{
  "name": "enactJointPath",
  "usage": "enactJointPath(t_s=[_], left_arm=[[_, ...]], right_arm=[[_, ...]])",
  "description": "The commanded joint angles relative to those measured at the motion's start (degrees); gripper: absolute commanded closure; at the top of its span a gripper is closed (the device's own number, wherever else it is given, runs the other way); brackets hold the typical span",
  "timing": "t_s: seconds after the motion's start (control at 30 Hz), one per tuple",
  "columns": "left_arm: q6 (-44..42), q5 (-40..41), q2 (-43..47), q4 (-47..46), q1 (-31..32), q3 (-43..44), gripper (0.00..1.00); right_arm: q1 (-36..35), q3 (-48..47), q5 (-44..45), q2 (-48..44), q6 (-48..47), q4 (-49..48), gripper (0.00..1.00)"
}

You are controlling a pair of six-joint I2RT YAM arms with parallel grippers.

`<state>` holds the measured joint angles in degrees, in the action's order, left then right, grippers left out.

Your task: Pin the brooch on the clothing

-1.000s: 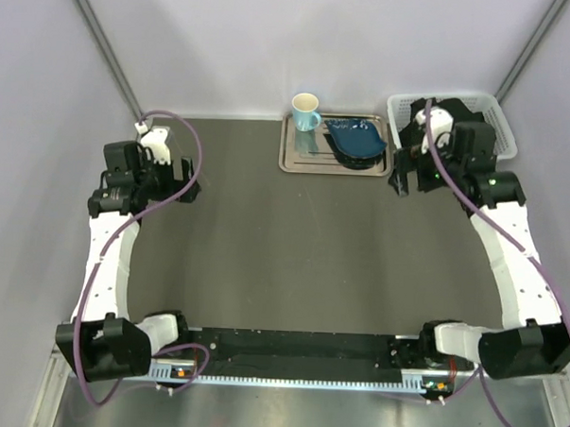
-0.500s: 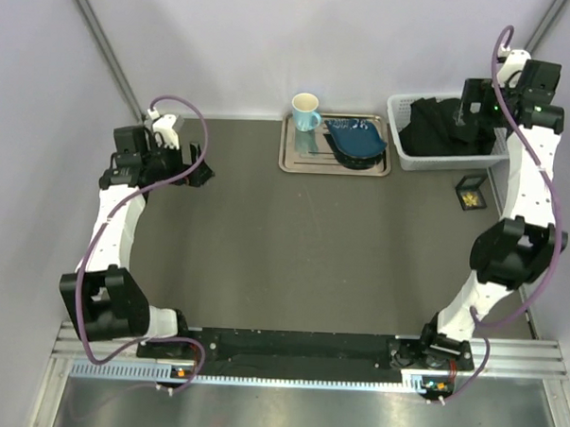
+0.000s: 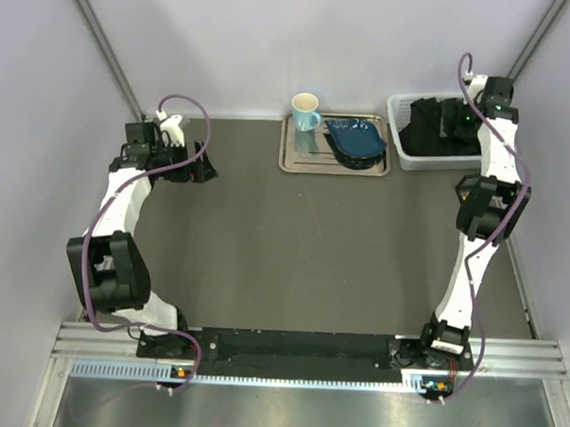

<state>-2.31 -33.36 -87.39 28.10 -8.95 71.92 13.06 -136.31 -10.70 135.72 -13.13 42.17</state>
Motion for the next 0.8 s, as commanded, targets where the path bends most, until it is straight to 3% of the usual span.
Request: enactJointPath(t_s=[0.0,0.23,0.27,0.33,0.37,0.43,0.47,0.53,0.57,0.77], left_arm=[[-1.4,0.7,-1.8,1.6,0.2,3.3,0.01],[-2.5,3.1,-3.9,3.5,0.2,4.2,0.01],[-2.8,3.1,-4.2,3.8,0.2,4.5,0.01],[-2.6,3.4,-4.7,4.2,0.2,4.9,0.01],[-2.4,3.4,-4.8,4.2,0.2,5.2,0.01],[-2.2,2.9,-5.1,4.3,0.2,5.4,0.01],[-1.7,2.6,-5.2,4.3,0.2,5.7,0.01],[-1.2,2.0,-5.0,4.3,0.3,6.0,0.01],[-0.7,1.6,-4.9,3.7,0.1,6.0,0.01],[2.0,-0.7,-2.9,0.4,0.2,5.3,0.01]], right_arm=[[-1.0,-3.3,1.2,3.5,-0.1,-5.3,0.01],[-2.3,-3.3,2.6,9.9,0.7,-9.6,0.01],[-2.7,-3.3,2.9,10.4,0.7,-11.0,0.05],[-2.9,-3.3,3.1,11.2,0.7,-12.5,0.17],[-3.0,-3.3,3.1,11.4,1.0,-13.2,0.33],[-3.0,-3.8,2.3,10.9,1.8,-15.4,0.51],[-3.0,-3.8,2.3,10.5,2.2,-16.1,0.73],[-3.2,-4.0,1.6,8.4,2.6,-17.7,0.96],[-3.2,-4.0,1.4,7.2,2.6,-18.2,1.00],[-3.3,-2.7,-3.0,-3.9,5.0,-21.9,1.00]])
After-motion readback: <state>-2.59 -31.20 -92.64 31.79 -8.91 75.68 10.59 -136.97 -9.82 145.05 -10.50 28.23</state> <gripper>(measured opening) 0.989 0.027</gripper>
